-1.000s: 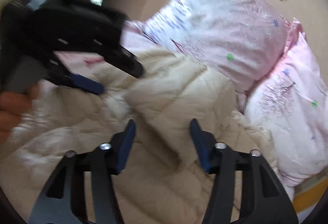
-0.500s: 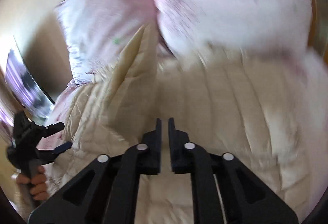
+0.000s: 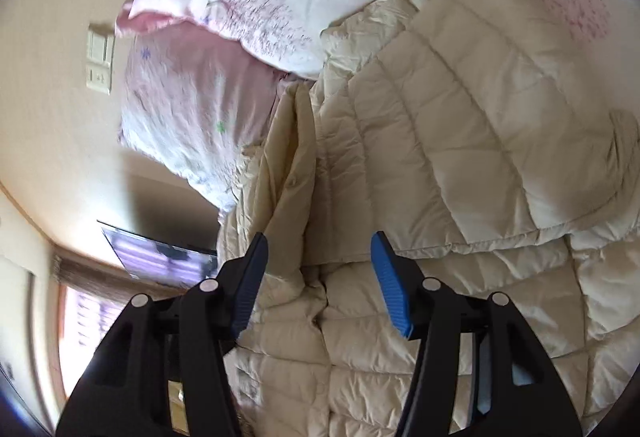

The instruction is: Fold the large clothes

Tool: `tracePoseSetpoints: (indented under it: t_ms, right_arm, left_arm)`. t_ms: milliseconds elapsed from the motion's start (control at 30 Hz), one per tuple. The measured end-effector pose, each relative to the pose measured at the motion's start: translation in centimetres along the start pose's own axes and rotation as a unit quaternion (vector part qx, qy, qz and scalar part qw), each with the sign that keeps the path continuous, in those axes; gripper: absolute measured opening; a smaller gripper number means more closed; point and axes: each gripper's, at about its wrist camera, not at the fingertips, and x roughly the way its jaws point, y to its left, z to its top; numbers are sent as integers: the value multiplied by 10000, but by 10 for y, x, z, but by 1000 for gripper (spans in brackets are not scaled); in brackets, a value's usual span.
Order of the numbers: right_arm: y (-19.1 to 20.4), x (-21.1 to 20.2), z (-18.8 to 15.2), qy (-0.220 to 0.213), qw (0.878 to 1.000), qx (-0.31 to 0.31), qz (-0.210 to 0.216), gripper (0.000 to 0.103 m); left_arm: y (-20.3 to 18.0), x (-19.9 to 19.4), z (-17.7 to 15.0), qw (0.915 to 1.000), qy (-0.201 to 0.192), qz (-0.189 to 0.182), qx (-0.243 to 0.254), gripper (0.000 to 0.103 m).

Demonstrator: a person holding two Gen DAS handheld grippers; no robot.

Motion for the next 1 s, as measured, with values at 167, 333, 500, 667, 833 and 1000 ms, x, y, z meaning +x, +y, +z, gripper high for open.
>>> tracePoseSetpoints:
  t_ms: [167,333,500,667,833,1000]
  right_arm:
    - [-1,-6,7,-205,9998,47,3,54]
    - [7,13,5,70,9988,-245,-410,46]
    - [6,27,0,243,9968,-319,-693,37]
    - [24,26,-4,28,9937,-888,-681,5]
    - [47,2,-7,-569,9830,-1518,-859,5]
    - [24,14,-8,-259,9815,-1280,-1399,5]
  left_arm:
    - [-6,-4,-3,9997,15,58,223,87]
    - [-18,-10,-8,9975,-31,289,647,89]
    - [-30,-25,-18,9896,-255,731,1216,96]
    - [-43,-37,-29,9743,-487,1295,1779,100]
    - [-47,-44,-40,9592,-563,1696,2189,102]
    - [-39,-50,-50,9495,-452,1879,2473,102]
